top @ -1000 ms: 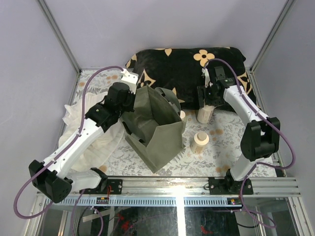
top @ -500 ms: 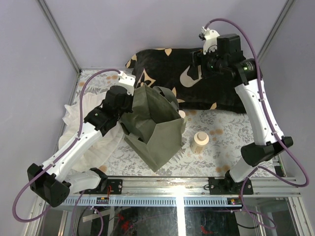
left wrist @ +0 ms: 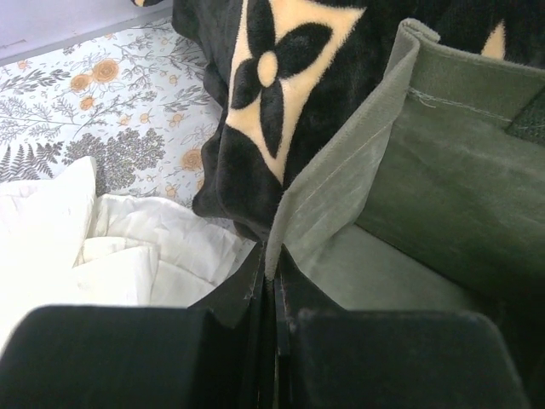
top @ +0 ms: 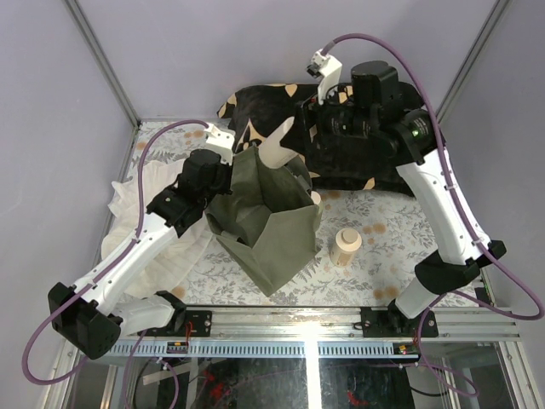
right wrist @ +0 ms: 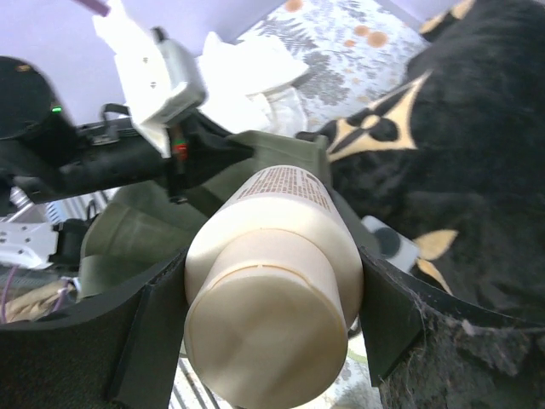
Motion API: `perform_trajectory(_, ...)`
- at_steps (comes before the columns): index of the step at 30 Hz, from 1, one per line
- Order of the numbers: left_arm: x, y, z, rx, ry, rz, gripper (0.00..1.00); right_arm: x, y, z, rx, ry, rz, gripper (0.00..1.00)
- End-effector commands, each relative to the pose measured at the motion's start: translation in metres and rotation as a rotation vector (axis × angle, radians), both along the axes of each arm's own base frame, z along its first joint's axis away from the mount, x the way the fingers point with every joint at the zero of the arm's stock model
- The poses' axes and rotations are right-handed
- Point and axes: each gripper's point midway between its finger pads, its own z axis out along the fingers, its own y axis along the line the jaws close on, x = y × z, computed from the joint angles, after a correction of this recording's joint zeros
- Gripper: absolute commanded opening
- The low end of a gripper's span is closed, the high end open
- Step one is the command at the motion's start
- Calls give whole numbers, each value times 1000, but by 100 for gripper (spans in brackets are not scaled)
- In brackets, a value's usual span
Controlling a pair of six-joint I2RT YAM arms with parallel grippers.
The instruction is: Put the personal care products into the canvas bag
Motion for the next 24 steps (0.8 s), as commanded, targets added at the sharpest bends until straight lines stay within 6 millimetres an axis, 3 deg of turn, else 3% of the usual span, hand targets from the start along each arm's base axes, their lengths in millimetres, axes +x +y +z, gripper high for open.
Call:
perform_trajectory(1,7,-13,5,-81,-31,-17,0,-26,34,71,190,-179,135,0)
perform_trajectory(5,8,-15,13,-107,-47,-18,0,-32,56,53,170,-136,175,0)
perform_trajectory(16,-7,-11,72,-182,-116,-29,0,-2,87,-69,8,52,144,0)
perform_trajectory(20,-10,-3,74,-195,-117,13,0,2,97,-103,-31,95,143,0)
perform_trajectory(24,-11,7,65,-196,-112,71,0,4,107,-133,-87,125,127,0)
